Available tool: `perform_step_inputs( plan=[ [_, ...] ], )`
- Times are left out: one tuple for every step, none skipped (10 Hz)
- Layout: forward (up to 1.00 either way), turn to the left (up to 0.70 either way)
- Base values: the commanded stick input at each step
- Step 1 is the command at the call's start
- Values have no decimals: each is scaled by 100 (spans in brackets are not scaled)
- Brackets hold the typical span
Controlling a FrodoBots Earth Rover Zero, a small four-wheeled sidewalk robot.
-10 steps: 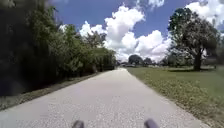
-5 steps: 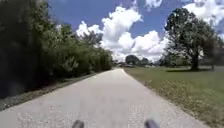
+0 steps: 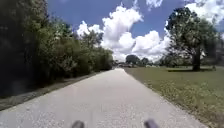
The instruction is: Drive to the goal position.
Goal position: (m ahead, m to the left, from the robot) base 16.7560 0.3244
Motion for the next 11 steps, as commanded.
perform_step_inputs(
  plan=[
    [50,0],
    [50,0],
    [50,0],
    [50,0],
    [50,0],
    [50,0],
    [50,0],
    [50,0],
    [50,0],
    [50,0],
    [50,0]
  ],
)
